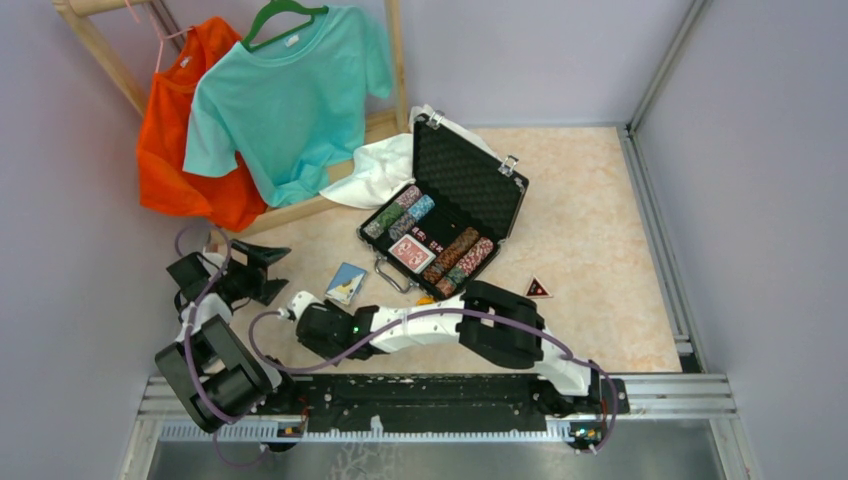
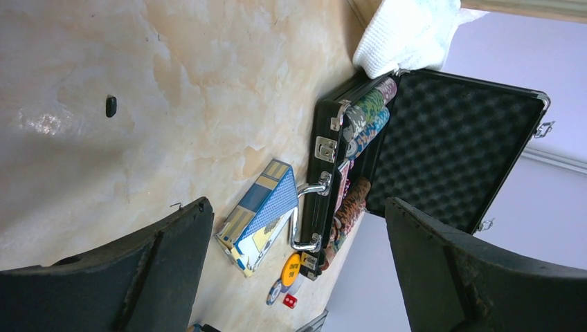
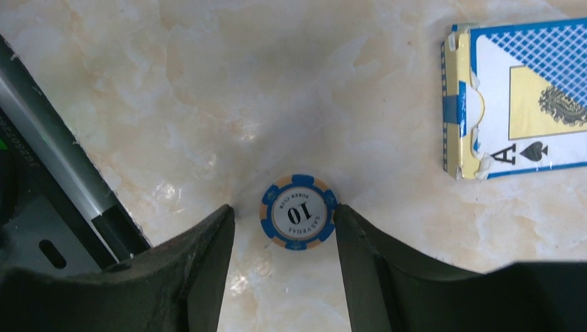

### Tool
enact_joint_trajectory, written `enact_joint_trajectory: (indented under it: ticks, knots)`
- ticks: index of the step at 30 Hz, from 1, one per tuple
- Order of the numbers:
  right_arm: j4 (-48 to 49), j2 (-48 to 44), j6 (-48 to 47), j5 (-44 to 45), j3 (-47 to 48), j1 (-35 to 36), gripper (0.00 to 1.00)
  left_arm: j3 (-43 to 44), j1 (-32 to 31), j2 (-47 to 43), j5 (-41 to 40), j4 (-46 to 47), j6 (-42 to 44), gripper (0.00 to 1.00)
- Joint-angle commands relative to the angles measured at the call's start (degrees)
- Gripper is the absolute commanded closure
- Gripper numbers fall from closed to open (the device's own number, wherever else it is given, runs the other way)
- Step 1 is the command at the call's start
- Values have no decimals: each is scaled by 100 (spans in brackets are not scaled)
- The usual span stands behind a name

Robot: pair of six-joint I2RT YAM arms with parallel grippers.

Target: Pack up texas hold em set

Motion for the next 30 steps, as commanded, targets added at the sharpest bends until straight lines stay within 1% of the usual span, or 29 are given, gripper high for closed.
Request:
enact_joint_trajectory:
  ticks: [1,6,15,22,25,30]
  knots:
    - [-268,-32,57,-62,-170,-84,43,-58,44,39,192,169,-20,1]
    - [-311,-51,19,45,-131,-106,41,-74,44,41,219,197,-18,2]
    - [30,-172,192,-459,-471,-223,41,-91,43,101,311,251,-35,2]
    - [-51,-105,149,-381,-467,-259,41,-106,44,131,349,300,-56,2]
    - [-84,-65,121,-351,-431,-251,42,-116,46,146,364,321,-64,1]
    - [-198,-35,102,-222,-381,-175,49,-133,53,167,402,357,-84,2]
